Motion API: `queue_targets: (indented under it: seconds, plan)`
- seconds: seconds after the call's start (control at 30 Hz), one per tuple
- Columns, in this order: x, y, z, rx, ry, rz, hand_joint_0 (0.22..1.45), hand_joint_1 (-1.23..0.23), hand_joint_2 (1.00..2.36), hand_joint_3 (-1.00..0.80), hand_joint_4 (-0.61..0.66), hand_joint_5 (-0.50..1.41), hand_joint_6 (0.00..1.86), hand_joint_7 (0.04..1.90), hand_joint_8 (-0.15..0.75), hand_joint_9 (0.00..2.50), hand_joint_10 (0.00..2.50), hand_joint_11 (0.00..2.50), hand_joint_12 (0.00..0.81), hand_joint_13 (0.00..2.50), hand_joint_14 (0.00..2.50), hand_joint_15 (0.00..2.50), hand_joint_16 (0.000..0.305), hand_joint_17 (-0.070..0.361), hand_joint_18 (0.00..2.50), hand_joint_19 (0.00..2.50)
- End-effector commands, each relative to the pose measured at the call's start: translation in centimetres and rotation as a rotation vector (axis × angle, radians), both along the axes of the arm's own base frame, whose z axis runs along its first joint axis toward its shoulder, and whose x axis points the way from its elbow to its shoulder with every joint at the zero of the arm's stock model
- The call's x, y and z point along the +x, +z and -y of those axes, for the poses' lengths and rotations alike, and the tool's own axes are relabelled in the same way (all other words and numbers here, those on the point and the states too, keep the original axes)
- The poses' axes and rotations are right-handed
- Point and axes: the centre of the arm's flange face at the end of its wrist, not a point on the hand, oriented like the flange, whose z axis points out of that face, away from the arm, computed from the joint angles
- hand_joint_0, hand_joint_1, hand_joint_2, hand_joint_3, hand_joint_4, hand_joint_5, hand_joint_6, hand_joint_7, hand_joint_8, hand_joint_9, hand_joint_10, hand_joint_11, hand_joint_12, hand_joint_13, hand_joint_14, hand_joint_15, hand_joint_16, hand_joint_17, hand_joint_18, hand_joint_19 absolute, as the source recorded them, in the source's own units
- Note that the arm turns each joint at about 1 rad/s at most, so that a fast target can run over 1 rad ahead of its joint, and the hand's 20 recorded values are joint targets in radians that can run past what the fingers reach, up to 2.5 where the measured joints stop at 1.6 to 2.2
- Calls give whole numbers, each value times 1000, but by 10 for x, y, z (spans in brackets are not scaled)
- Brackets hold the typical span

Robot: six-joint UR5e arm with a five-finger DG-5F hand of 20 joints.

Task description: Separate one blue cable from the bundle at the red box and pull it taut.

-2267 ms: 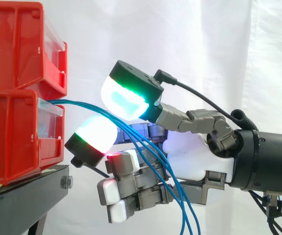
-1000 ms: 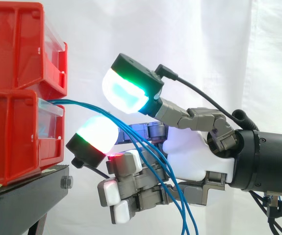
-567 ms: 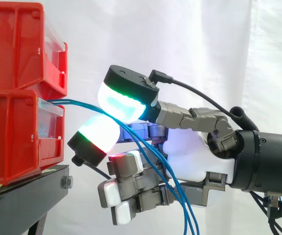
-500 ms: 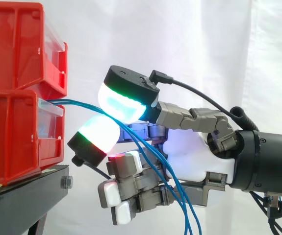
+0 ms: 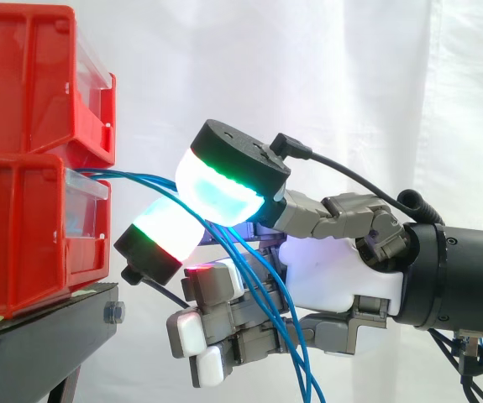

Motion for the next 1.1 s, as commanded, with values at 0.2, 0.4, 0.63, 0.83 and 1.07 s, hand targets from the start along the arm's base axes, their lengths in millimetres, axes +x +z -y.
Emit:
queue_targets:
  seconds: [0.2, 0.4, 0.63, 0.83, 1.07]
  plan:
    - [0, 0, 0, 2, 1, 0, 680, -912, 1000, -500, 114, -165, 888, 1159, 301, 1138, 28, 1159, 375, 987, 28, 722, 53, 120, 792, 816]
    - [0, 0, 0, 4, -1, 0, 566, -990, 1000, -500, 126, -164, 888, 1170, 307, 1144, 27, 1152, 383, 990, 28, 716, 55, 123, 801, 816]
    - [0, -1, 0, 3, -1, -4, 472, -961, 1000, -500, 133, -157, 892, 1108, 333, 1180, 26, 1138, 404, 1014, 26, 716, 59, 134, 843, 826]
    - [0, -1, 0, 3, -1, -4, 472, -706, 1000, -500, 109, -141, 866, 1062, 332, 1244, 25, 1111, 412, 1064, 24, 705, 60, 134, 884, 825]
    - [-1, -1, 0, 3, -1, -6, 623, -426, 1000, -500, 60, -137, 830, 1142, 294, 1255, 28, 1107, 381, 1048, 26, 736, 53, 118, 830, 888]
